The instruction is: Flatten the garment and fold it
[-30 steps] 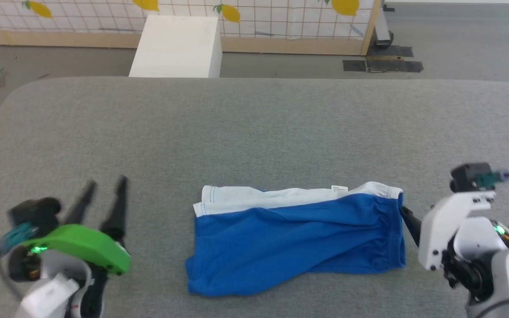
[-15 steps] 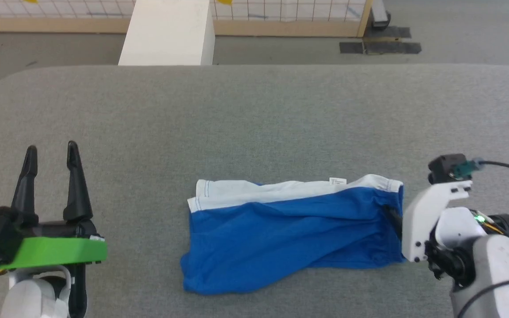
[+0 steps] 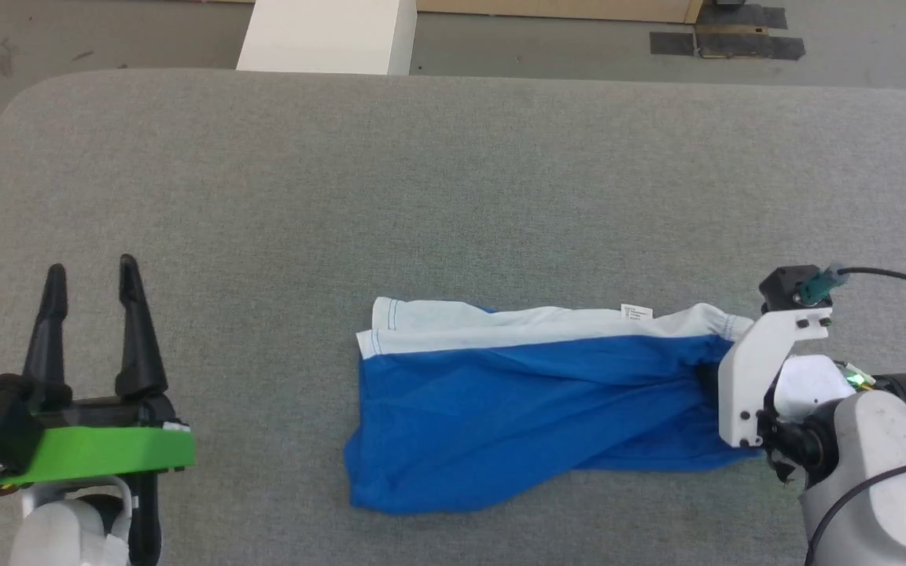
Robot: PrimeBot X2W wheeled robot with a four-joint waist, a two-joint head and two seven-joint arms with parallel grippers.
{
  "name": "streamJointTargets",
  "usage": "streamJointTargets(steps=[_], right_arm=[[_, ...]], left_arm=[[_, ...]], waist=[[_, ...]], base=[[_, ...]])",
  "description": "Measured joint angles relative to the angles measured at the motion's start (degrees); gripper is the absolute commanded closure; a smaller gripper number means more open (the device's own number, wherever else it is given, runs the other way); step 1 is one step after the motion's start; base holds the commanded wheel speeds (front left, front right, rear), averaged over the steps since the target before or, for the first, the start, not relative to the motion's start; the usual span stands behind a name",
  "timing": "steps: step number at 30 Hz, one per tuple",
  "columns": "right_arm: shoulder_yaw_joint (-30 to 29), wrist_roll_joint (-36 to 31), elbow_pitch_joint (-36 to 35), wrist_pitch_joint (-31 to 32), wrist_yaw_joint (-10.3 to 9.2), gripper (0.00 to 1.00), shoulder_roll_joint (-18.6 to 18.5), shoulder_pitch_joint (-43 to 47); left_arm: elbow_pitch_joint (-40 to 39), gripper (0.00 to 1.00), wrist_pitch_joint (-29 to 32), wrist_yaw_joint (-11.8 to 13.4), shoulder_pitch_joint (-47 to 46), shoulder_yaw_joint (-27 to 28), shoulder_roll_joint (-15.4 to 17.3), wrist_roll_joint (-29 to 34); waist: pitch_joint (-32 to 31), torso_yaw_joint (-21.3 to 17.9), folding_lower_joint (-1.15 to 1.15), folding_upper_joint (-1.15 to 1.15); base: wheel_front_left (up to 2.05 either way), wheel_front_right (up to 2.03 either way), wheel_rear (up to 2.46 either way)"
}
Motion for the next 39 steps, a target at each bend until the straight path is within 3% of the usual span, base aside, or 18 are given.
streamJointTargets(steps=[4,8,13,17,22,30,34,39], right_arm=[[-1.1,0.9,0.8,0.0,0.02,1.0,0.0,-0.6],[-3.9,-2.9,0.2,1.9,0.04,1.0,0.5,-0.7],[-8.6,-8.1,-2.1,6.5,0.01,1.0,-4.9,-0.5],[-9.2,-9.6,-6.0,11.3,0.0,1.0,-7.7,-0.2],[-4.5,-8.4,-13.4,18.6,0.0,1.0,-8.7,2.2],[6.9,-0.7,-28.1,28.9,0.0,1.0,-7.4,5.7],[11.3,1.9,-29.0,28.8,0.0,1.0,-5.2,5.5],[15.8,2.6,-23.6,24.8,0.0,1.0,-2.2,3.2]], left_arm=[[-0.1,0.0,0.0,0.0,0.0,-0.8,0.1,0.0],[-0.1,0.0,0.0,0.0,0.0,-1.0,0.3,0.0],[-0.2,0.0,0.0,0.0,0.0,-1.3,0.2,0.0],[-0.2,0.0,0.0,0.0,0.2,-1.9,0.2,0.0],[-0.1,0.0,0.0,0.0,0.8,-2.3,0.0,0.0],[0.1,0.0,0.0,0.0,2.9,-2.4,-0.6,0.4],[-0.1,0.0,0.0,0.0,3.0,-2.6,-0.7,0.4],[-0.2,0.0,0.0,0.0,3.0,-3.7,-0.8,0.4]], waist=[[-0.1,-0.1,0.0,0.0],[-0.4,-0.6,0.0,0.0],[-1.2,-0.8,0.0,0.0],[-2.0,-0.9,0.0,0.0],[-3.5,-0.9,0.0,0.0],[-6.3,-1.3,0.0,0.0],[-6.7,-1.4,0.0,0.0],[-6.4,-0.7,0.0,0.0]], base=[[0.0,0.0,0.0],[0.0,0.0,0.0],[0.0,0.0,0.0],[0.0,0.0,0.0],[0.0,0.0,0.0],[0.0,0.0,0.0],[0.0,0.0,0.0],[0.0,0.0,0.0]])
